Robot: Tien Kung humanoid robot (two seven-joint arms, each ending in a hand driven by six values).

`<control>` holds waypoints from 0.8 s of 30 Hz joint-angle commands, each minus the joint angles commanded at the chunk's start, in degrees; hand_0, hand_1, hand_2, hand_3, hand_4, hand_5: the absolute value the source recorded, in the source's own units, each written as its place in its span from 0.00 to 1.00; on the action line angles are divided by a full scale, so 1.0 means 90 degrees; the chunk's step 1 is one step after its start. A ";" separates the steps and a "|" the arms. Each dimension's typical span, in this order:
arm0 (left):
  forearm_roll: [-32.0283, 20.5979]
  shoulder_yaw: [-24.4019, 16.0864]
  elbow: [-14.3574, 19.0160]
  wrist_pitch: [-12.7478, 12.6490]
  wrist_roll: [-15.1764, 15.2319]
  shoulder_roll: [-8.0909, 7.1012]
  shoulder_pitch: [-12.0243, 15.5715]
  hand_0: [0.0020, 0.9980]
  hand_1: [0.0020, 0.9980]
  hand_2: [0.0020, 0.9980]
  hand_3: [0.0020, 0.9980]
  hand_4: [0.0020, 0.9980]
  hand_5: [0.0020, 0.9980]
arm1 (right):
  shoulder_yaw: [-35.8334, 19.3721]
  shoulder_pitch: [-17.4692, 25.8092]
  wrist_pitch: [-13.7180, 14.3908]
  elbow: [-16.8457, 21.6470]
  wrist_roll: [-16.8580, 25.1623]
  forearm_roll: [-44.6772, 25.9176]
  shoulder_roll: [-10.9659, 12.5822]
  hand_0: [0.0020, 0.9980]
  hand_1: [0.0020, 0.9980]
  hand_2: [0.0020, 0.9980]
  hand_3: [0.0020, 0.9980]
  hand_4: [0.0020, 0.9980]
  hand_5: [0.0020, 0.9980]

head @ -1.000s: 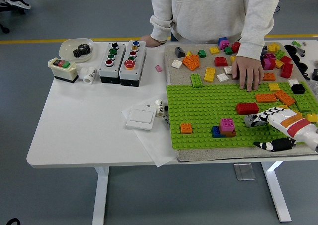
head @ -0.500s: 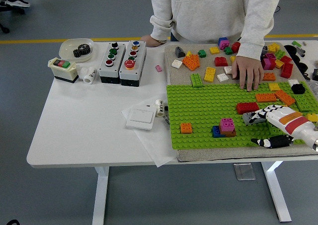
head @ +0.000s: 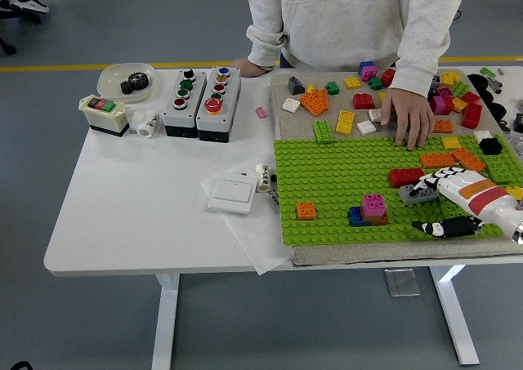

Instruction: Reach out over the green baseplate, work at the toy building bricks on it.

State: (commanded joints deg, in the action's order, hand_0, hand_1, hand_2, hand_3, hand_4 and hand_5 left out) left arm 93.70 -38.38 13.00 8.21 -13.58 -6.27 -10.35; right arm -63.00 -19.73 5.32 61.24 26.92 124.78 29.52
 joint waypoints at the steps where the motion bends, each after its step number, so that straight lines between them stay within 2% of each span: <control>1: 0.0006 -0.0004 -0.0001 -0.0002 0.0000 -0.0001 0.0000 0.76 0.76 0.76 0.61 0.69 0.61 | -0.0012 0.0009 0.0001 0.0022 0.0002 -0.0005 0.0013 0.88 0.79 0.79 0.70 0.82 0.58; 10: 0.0010 0.0003 -0.0004 -0.0011 -0.0004 -0.0003 -0.0009 0.76 0.76 0.76 0.61 0.69 0.61 | -0.0061 0.0134 0.0079 0.0225 0.0008 -0.0003 0.0081 0.88 0.80 0.79 0.69 0.81 0.57; 12: 0.0017 -0.0001 -0.0004 -0.0009 -0.0003 -0.0003 -0.0008 0.76 0.76 0.76 0.61 0.69 0.61 | -0.0047 0.0155 0.0097 0.0218 -0.0002 0.0014 0.0086 0.88 0.80 0.79 0.69 0.81 0.57; 13: 0.0017 0.0004 -0.0003 -0.0006 -0.0002 -0.0003 -0.0011 0.76 0.76 0.76 0.61 0.69 0.61 | -0.0034 0.0168 0.0120 0.0206 -0.0006 0.0024 0.0090 0.94 0.83 0.83 0.70 0.82 0.56; 24: 0.0044 0.0003 0.0008 0.0025 -0.0007 -0.0005 -0.0020 0.76 0.76 0.77 0.61 0.69 0.60 | 0.0037 0.0211 0.0393 0.0002 -0.0074 0.0119 0.0053 0.98 0.85 0.84 0.70 0.82 0.56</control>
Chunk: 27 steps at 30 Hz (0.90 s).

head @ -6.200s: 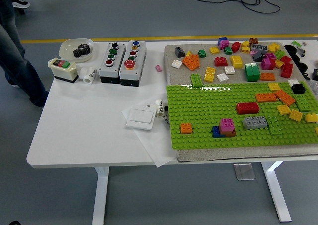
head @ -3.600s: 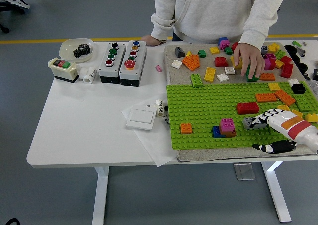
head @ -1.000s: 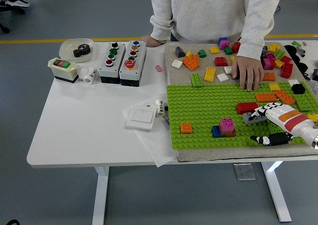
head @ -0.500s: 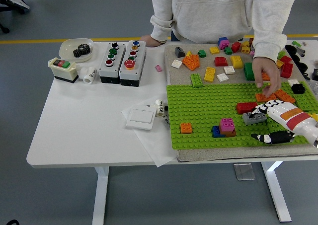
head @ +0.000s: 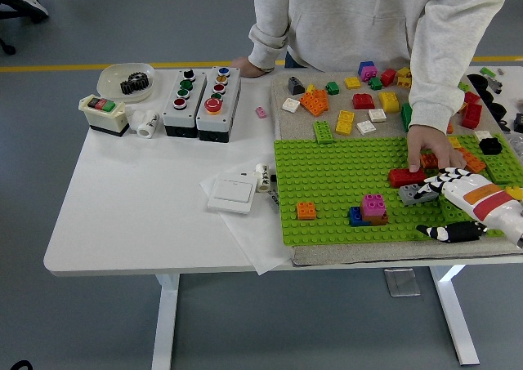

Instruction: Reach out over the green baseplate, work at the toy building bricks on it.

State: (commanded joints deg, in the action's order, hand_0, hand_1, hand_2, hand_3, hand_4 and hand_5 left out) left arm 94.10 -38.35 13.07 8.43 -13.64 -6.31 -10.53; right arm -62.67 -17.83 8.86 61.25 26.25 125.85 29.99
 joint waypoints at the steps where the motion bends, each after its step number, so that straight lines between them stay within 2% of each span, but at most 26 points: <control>1: 0.0002 0.0000 0.0001 0.0002 0.0000 0.0000 0.0000 0.76 0.76 0.76 0.61 0.69 0.60 | 0.0005 0.0001 0.0013 -0.0011 -0.0002 0.0005 -0.0003 1.00 0.89 0.88 0.71 0.83 0.56; 6: 0.0006 0.0000 0.0004 0.0009 -0.0001 0.0001 -0.0005 0.76 0.76 0.76 0.61 0.69 0.60 | 0.0031 0.0027 0.0159 -0.0070 -0.0013 0.0045 -0.0036 1.00 0.89 0.88 0.71 0.83 0.56; 18: 0.0069 -0.0022 0.0013 0.0033 -0.0004 -0.0003 -0.0011 0.76 0.76 0.76 0.61 0.69 0.60 | 0.0184 0.0033 0.0295 -0.0072 -0.0008 0.0041 -0.0106 1.00 0.91 0.92 0.72 0.84 0.56; 27: 0.0079 -0.0022 0.0018 0.0030 -0.0002 0.0000 -0.0028 0.76 0.76 0.76 0.61 0.69 0.60 | 0.0217 -0.0057 0.0416 -0.0192 -0.0050 0.0038 -0.0208 1.00 0.92 0.92 0.76 0.86 0.58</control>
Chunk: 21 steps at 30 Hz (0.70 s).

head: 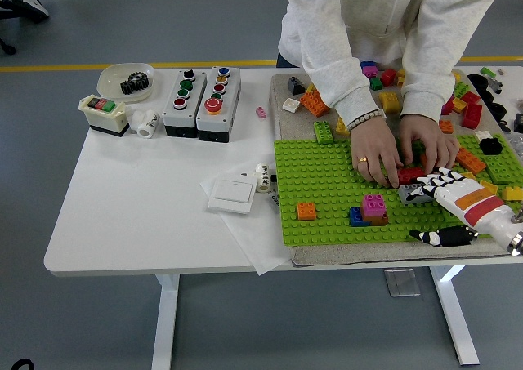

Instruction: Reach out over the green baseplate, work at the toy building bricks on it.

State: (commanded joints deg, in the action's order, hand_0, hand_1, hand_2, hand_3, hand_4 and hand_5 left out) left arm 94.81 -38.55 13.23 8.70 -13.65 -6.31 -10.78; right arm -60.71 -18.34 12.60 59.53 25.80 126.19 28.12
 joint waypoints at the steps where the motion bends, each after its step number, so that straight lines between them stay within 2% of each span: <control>1: 0.0003 -0.0002 0.0001 0.0001 -0.0001 0.0000 -0.0002 0.76 0.76 0.76 0.61 0.69 0.60 | 0.0004 -0.0011 0.0000 -0.0015 -0.0006 0.0003 -0.0011 1.00 0.92 0.92 0.76 0.86 0.58; 11: 0.0019 -0.0005 0.0008 0.0015 -0.0010 -0.0002 -0.0011 0.76 0.76 0.76 0.61 0.69 0.60 | -0.0002 -0.0030 -0.0003 -0.0093 -0.0036 0.0031 -0.0047 1.00 0.92 0.93 0.77 0.87 0.60; 21: 0.0040 -0.0015 0.0008 0.0009 -0.0007 -0.0010 -0.0011 0.76 0.76 0.76 0.61 0.69 0.60 | -0.0045 0.0051 0.0004 0.0098 0.0000 -0.0045 0.0005 1.00 0.93 0.92 0.78 0.88 0.61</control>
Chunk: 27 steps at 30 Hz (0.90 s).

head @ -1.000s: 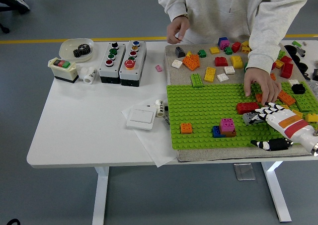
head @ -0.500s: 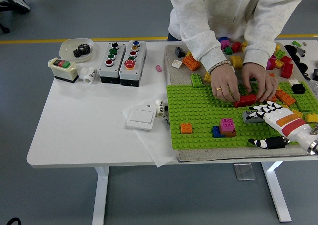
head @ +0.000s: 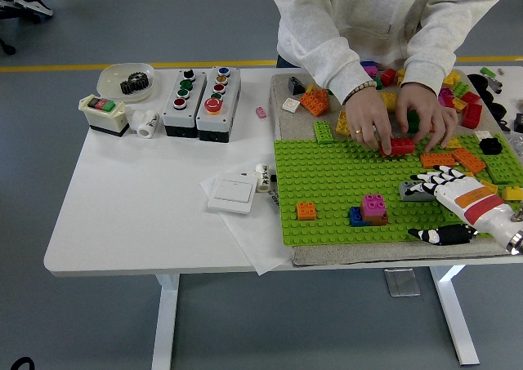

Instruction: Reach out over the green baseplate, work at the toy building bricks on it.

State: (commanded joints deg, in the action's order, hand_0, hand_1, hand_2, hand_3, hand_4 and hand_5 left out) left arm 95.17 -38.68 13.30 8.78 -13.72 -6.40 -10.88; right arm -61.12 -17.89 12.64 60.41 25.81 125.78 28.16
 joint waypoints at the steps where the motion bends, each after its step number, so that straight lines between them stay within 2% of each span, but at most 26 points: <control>1: 0.0005 -0.0003 0.0000 -0.0002 0.0000 0.0000 0.0002 0.76 0.76 0.76 0.61 0.69 0.60 | -0.0004 0.0009 -0.0002 0.0026 0.0004 -0.0012 0.0005 1.00 0.93 0.92 0.78 0.88 0.61; 7: 0.0021 -0.0011 -0.0001 -0.0010 0.0003 0.0003 0.0005 0.76 0.76 0.76 0.61 0.69 0.60 | -0.0156 0.0119 -0.0028 0.0240 0.0038 -0.0074 0.0053 1.00 0.93 0.93 0.79 0.88 0.61; 8: 0.0020 -0.0017 -0.0003 -0.0016 0.0003 0.0003 0.0009 0.76 0.76 0.76 0.61 0.69 0.60 | -0.0193 0.0147 -0.0016 0.0271 0.0052 -0.0100 0.0068 1.00 0.90 0.89 0.81 0.87 0.61; 11: 0.0042 -0.0029 -0.0005 -0.0018 0.0009 0.0001 0.0014 0.76 0.76 0.76 0.61 0.69 0.60 | -0.0232 0.0183 0.0054 0.0314 0.0096 -0.0206 0.0133 1.00 0.90 0.89 0.81 0.87 0.61; 13: 0.0063 -0.0031 -0.0003 -0.0009 0.0010 0.0000 0.0013 0.76 0.76 0.76 0.61 0.69 0.60 | -0.0215 0.0176 0.0067 0.0287 0.0109 -0.0253 0.0153 1.00 0.90 0.89 0.81 0.87 0.61; 14: 0.0075 -0.0039 -0.0001 -0.0006 0.0008 0.0000 0.0012 0.76 0.76 0.76 0.61 0.69 0.60 | -0.0205 0.0168 0.0056 0.0237 0.0107 -0.0259 0.0144 0.92 0.84 0.85 0.86 0.87 0.61; 23: 0.0070 -0.0036 0.0003 -0.0026 0.0008 0.0009 -0.0012 0.76 0.76 0.76 0.61 0.69 0.60 | -0.0150 0.0068 0.0131 -0.0177 0.0013 -0.0164 0.0046 0.92 0.83 0.84 0.87 0.87 0.62; 27: 0.0097 -0.0046 0.0004 -0.0021 0.0014 0.0007 -0.0019 0.76 0.76 0.76 0.61 0.69 0.60 | -0.0175 0.0033 0.0198 -0.0225 0.0024 -0.0204 0.0042 0.92 0.83 0.84 0.87 0.86 0.61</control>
State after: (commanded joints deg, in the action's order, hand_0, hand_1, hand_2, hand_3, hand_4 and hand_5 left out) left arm 96.04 -39.09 13.34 8.59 -13.59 -6.34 -11.05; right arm -62.69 -17.59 14.42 58.38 26.02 123.94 28.54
